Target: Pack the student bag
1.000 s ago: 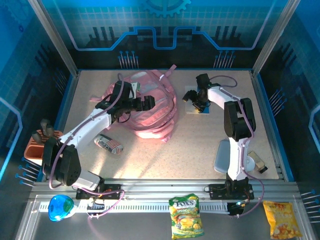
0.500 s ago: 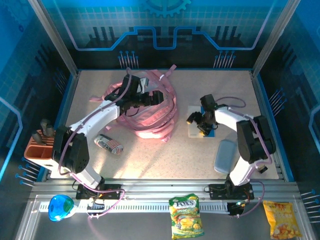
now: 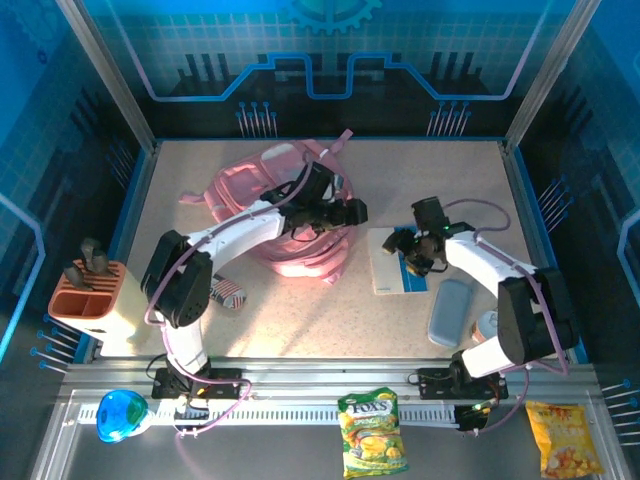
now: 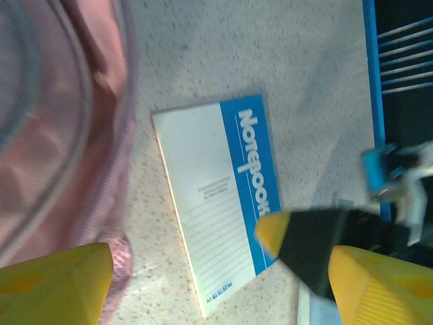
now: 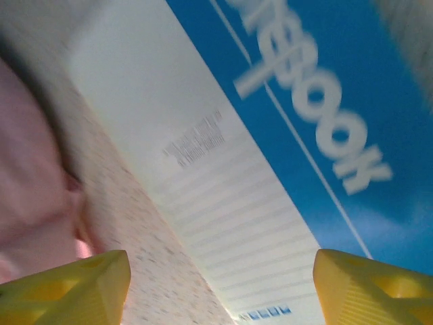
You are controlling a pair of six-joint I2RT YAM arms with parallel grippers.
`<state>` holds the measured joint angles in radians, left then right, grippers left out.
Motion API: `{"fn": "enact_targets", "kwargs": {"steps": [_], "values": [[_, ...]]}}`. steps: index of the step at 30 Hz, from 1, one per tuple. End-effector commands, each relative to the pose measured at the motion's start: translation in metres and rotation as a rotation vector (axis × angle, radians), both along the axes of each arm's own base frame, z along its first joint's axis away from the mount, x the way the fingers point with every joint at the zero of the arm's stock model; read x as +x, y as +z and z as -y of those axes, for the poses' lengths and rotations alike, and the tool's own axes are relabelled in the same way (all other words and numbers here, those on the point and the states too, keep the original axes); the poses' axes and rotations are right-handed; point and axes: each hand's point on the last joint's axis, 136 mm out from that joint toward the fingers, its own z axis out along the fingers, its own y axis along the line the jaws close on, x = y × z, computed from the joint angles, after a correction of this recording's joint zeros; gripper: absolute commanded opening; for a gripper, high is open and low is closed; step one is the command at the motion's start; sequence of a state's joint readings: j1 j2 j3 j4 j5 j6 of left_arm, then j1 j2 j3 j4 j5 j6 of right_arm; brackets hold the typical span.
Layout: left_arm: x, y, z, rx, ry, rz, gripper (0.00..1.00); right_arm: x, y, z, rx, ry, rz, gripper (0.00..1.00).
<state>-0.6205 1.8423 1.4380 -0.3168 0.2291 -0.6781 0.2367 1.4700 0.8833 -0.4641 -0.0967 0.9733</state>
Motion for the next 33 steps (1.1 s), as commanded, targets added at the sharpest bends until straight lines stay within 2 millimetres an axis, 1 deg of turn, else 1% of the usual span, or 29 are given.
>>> {"fn": "enact_targets", "kwargs": {"steps": [1, 3, 5, 9, 12, 14, 19, 25, 30, 33], "values": [[-0.010, -0.007, 0.022, -0.006, 0.027, -0.061, 0.81, 0.013, 0.016, 0.026, -0.069, 0.044, 0.063, 0.71], [-0.017, -0.013, 0.034, 0.007, 0.016, -0.076, 0.78, 0.019, 0.012, 0.035, -0.082, 0.057, 0.049, 0.68], [-0.020, -0.023, 0.041, 0.029, 0.013, -0.100, 0.74, 0.024, 0.007, 0.039, -0.093, 0.079, 0.025, 0.63], [-0.024, -0.046, 0.052, 0.065, 0.000, -0.158, 0.62, 0.034, -0.007, 0.042, -0.104, 0.105, -0.027, 0.53], [-0.024, -0.061, 0.056, 0.093, -0.001, -0.188, 0.60, 0.038, -0.019, 0.042, -0.106, 0.109, -0.057, 0.51], [-0.025, -0.071, 0.059, 0.100, -0.012, -0.206, 0.58, 0.037, -0.027, 0.041, -0.104, 0.109, -0.081, 0.52], [-0.027, -0.096, 0.058, 0.146, -0.012, -0.246, 0.56, 0.029, -0.046, 0.039, -0.092, 0.117, -0.146, 0.56], [-0.028, -0.116, 0.056, 0.185, -0.008, -0.287, 0.54, 0.010, -0.055, 0.040, -0.080, 0.096, -0.197, 0.58], [-0.030, -0.127, 0.053, 0.212, 0.006, -0.312, 0.51, -0.007, -0.061, 0.035, -0.040, 0.059, -0.225, 0.57], [-0.031, -0.130, 0.054, 0.211, 0.005, -0.322, 0.48, -0.010, -0.063, 0.035, -0.034, 0.042, -0.227, 0.56]]}}
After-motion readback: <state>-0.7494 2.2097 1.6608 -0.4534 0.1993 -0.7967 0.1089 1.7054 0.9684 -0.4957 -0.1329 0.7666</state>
